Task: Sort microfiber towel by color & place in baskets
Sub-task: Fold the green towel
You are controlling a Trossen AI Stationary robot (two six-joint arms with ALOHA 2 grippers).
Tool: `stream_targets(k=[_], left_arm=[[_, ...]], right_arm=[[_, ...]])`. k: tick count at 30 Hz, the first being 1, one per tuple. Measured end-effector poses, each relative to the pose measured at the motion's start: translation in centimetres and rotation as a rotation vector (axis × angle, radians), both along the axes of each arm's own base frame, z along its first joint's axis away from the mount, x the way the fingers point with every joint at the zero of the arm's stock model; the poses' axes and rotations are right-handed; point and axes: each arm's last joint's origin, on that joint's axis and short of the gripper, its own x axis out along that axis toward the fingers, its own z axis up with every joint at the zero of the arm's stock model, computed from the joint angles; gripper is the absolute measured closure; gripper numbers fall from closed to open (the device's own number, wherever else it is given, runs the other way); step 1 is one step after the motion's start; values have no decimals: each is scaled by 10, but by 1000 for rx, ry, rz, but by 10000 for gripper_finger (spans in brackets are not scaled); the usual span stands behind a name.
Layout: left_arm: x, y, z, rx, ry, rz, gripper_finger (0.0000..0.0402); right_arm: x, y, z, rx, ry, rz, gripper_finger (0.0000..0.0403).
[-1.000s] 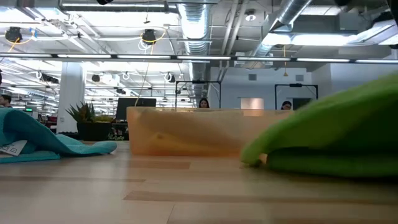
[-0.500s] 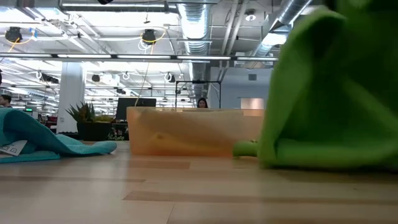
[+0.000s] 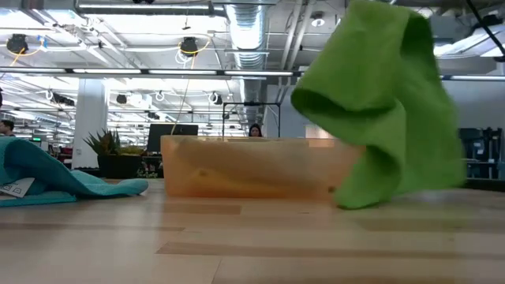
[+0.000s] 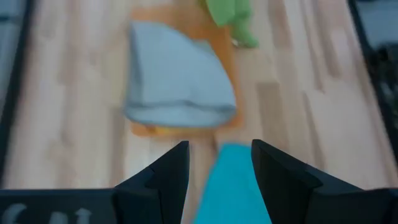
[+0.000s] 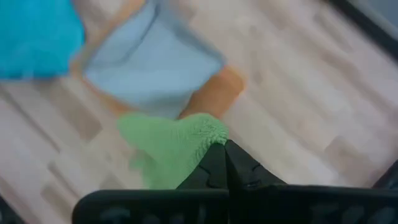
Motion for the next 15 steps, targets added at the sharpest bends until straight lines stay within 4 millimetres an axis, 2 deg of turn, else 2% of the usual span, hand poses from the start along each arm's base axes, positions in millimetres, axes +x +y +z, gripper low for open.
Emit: stream_targets(k=[9,15], left_arm=[[19,6,21,234,-296,112,235],[44,7,25,449,-382,91,235]], right_arm=[[-17,-52,37,-109,-252,-21,403],[-15,-83,72,-290,-480,-53,403]])
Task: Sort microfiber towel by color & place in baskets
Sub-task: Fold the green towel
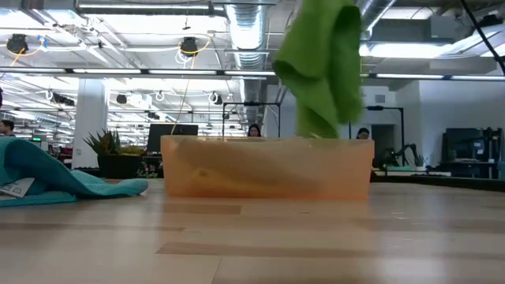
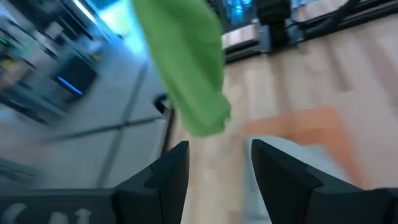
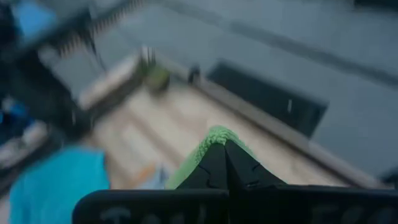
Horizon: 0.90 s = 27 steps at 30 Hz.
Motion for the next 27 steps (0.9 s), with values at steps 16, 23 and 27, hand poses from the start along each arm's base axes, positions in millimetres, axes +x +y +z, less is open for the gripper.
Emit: stream_targets(k=[16,23,27], left_arm=[[105,22,-16,481,-181,156,235],[136,39,-37,523,-217,160,235],[151,51,-45,525,-303,215,235]], right_arm=[[9,-55,36,-246,-252,-68,402],[9,-58,40,-272,-279,-73,401],[9,-58,41,-280,-286,-72,401]])
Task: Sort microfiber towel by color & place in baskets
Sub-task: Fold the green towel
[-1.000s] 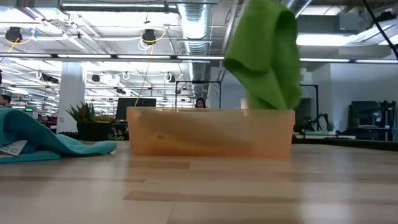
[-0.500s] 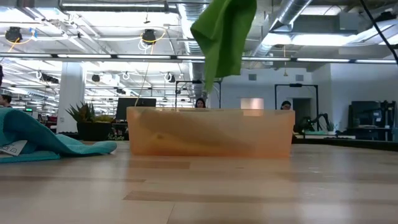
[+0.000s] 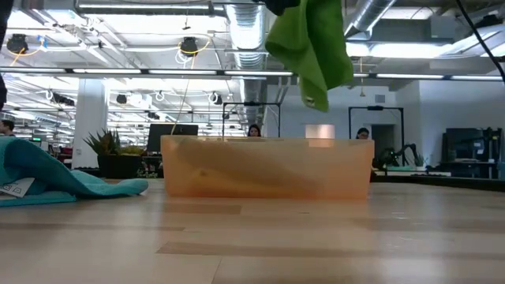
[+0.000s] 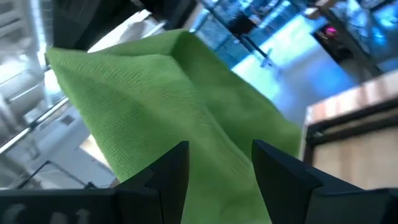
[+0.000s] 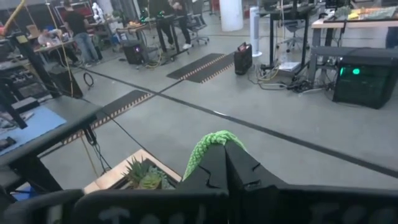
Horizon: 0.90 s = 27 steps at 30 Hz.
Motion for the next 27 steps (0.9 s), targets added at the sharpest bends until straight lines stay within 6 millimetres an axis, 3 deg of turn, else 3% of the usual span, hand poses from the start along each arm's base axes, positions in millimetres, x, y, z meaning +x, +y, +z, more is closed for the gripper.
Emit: stream_targets(k=[7,27], left_arm=[[15,11,-10,12,-123,7,235],[12,54,-16,-82,-216,110,235]], right_arm=[[0,0,0,-14,15,0,401],[-1,-4,0,-20,17,-13,401]])
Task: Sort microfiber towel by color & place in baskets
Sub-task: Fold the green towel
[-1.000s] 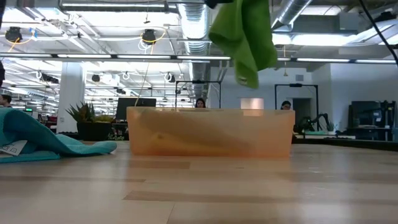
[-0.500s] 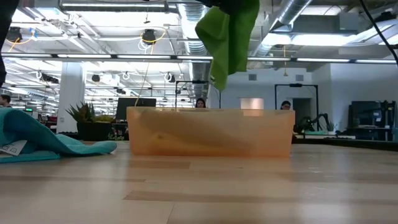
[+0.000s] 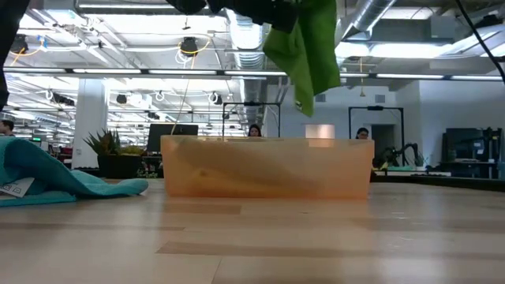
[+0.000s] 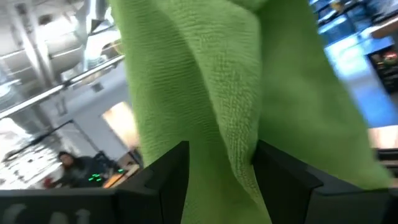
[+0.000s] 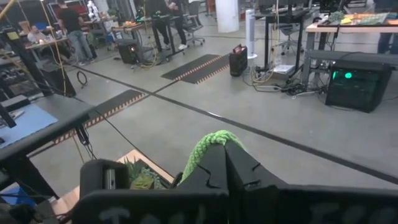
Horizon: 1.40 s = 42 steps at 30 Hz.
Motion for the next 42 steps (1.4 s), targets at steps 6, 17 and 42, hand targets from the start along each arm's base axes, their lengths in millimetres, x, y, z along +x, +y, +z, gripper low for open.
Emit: stream_targets(k=[6,17,42], left_arm=[[-1,1,-3,19,54,120,235],[2,5,-13,-169,-38,19,235],[10,21,-32,-226,-99,69,251]], right_arm=[[-1,-1,0,-1,1,-5,401],[-1,-3,0,-3,4,-12,401],[-1,-3,0,-20,20,-4,400]])
